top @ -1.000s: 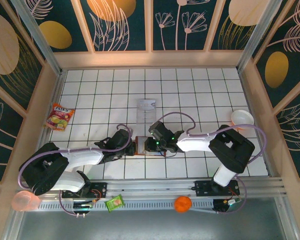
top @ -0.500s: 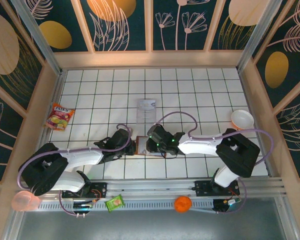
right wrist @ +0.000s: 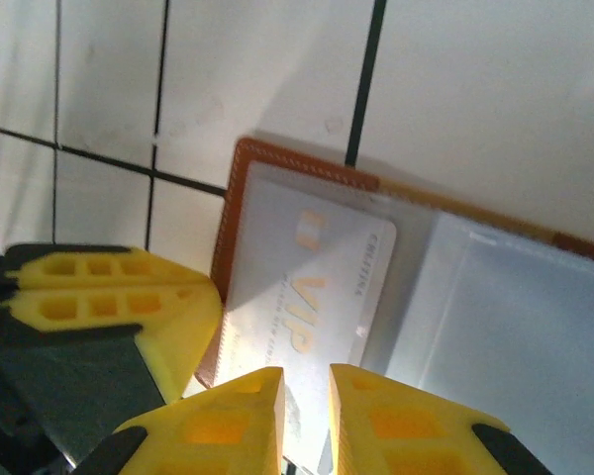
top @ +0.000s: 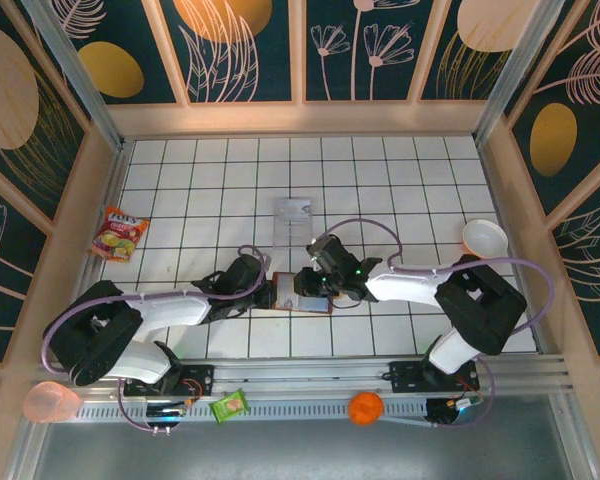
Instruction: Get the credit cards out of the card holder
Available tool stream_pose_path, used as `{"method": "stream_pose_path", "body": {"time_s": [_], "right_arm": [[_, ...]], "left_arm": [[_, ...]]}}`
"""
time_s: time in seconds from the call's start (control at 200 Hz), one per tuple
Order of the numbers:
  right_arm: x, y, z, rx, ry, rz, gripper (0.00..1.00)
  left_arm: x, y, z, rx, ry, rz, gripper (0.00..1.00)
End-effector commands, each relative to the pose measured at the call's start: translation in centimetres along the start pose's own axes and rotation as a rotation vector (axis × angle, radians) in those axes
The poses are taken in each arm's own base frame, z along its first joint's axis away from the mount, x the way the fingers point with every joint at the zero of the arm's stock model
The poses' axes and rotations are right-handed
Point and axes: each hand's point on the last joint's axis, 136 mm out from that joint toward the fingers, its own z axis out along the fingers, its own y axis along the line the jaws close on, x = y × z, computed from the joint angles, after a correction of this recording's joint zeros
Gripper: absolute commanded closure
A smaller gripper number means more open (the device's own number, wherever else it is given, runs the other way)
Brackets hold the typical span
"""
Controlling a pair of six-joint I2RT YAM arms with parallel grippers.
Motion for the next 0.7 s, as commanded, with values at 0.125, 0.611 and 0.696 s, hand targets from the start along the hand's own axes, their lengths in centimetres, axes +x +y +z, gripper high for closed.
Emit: {"method": "stream_pose_path", "body": {"time_s": [0.125,0.611,0.696], "right_arm": [[1.0,-0.9,0.9,0.001,0.038,0.035,0.83],[1.3,-1.8,1.6,-0.011,0.055,0.08,0.84],[1.3,-2.0,1.6,-0.007,0.054,0.092,0.84]], "left_arm": [[0.5,0.6,-0.1,-0.015,0.01,-0.006,0.94],[2.1,1.0,0.3,0.01,0.052,-0.04,0.96],[2.1,1.0,0.3,0.006,0.052,-0.037,0.97]]}}
